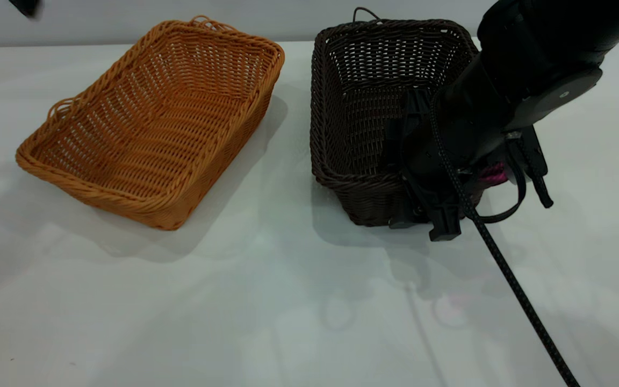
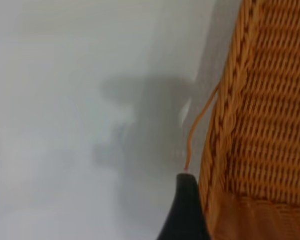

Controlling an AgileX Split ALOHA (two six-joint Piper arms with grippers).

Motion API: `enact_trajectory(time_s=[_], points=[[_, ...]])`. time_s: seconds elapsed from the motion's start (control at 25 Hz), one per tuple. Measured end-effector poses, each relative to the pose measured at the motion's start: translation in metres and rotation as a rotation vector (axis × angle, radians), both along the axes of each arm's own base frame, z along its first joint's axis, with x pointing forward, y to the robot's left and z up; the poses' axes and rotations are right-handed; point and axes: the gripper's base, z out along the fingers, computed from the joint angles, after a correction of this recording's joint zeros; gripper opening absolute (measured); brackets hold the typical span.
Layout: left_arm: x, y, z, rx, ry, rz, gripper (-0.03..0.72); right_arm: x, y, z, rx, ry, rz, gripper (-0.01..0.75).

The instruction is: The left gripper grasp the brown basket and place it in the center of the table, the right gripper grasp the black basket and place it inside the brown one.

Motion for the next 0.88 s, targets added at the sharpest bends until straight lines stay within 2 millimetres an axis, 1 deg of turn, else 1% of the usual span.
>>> enact_trajectory(time_s=[0.08, 0.12, 0.24, 0.28, 0.44, 0.52, 0.6, 0.68, 0.76, 0.8, 0.88], points=[[0.016, -0.006, -0.023, 0.004, 0.043, -0.018, 0.552, 0.000, 0.000, 0.000, 0.002, 0.001, 0.001, 0.519], [0.023, -0.007, -0.030, 0.001, 0.053, -0.021, 0.552, 0.000, 0.000, 0.000, 0.003, 0.001, 0.000, 0.519], [0.041, -0.010, -0.060, -0.004, 0.089, -0.031, 0.552, 0.000, 0.001, 0.000, 0.006, 0.001, 0.001, 0.519], [0.046, -0.011, -0.066, -0.004, 0.087, -0.037, 0.552, 0.000, 0.001, 0.000, 0.008, 0.001, 0.002, 0.519], [0.059, -0.015, -0.100, -0.041, 0.118, -0.024, 0.552, 0.000, 0.001, 0.000, 0.015, 0.003, 0.005, 0.519], [0.060, -0.015, -0.118, -0.047, 0.146, -0.020, 0.552, 0.000, 0.001, 0.000, 0.015, 0.003, 0.005, 0.519], [0.059, -0.015, -0.131, -0.043, 0.171, -0.026, 0.548, 0.000, 0.001, 0.000, 0.015, 0.003, 0.005, 0.516], [0.057, -0.015, -0.140, -0.040, 0.191, -0.032, 0.522, 0.000, 0.002, 0.000, 0.016, 0.003, 0.006, 0.489], [0.057, -0.015, -0.142, -0.038, 0.195, -0.037, 0.463, 0.000, 0.002, 0.000, 0.016, 0.004, 0.006, 0.431], [0.057, -0.015, -0.142, -0.037, 0.193, -0.039, 0.431, 0.000, 0.002, 0.000, 0.017, 0.004, 0.006, 0.387], [0.059, -0.015, -0.141, -0.037, 0.178, -0.039, 0.342, 0.000, 0.002, 0.000, 0.019, 0.004, 0.007, 0.285]])
